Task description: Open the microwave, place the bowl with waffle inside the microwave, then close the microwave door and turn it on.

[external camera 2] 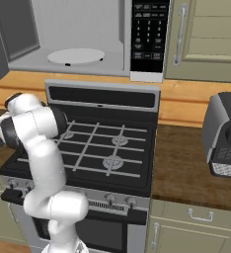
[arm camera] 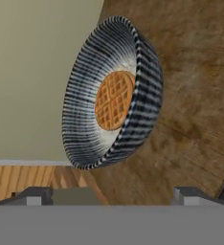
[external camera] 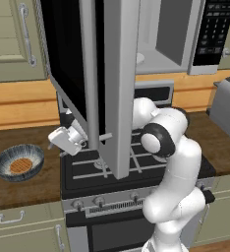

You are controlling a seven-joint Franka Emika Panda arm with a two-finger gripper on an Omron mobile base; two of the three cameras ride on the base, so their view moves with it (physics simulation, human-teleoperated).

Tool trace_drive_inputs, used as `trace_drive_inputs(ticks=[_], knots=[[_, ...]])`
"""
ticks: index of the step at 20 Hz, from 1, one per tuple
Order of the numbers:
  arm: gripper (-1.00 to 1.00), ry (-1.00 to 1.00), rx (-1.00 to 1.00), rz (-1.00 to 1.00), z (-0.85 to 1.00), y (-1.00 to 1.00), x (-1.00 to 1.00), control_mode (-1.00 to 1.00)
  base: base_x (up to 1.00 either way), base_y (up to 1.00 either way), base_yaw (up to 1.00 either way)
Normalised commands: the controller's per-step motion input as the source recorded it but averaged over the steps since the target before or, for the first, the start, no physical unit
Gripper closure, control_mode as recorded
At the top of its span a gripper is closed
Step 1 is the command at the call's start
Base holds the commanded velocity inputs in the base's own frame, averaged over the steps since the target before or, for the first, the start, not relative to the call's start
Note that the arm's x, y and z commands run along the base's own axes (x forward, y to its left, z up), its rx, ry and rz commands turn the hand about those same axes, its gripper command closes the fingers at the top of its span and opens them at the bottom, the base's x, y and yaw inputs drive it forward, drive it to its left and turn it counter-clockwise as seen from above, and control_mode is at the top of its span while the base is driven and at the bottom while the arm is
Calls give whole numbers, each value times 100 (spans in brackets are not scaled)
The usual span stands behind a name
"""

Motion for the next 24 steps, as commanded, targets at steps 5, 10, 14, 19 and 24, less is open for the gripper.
trace_drive_inputs(ticks=[5,10,14,19,24], knots=[[-100,0,0,0,-35,19,55,-100,0,0,0],[-100,0,0,0,-12,29,40,-100,0,0,0],[-100,0,0,0,-9,34,31,-100,0,0,0],[-100,0,0,0,-12,35,19,-100,0,0,0],[-100,0,0,0,-18,39,4,-100,0,0,0]])
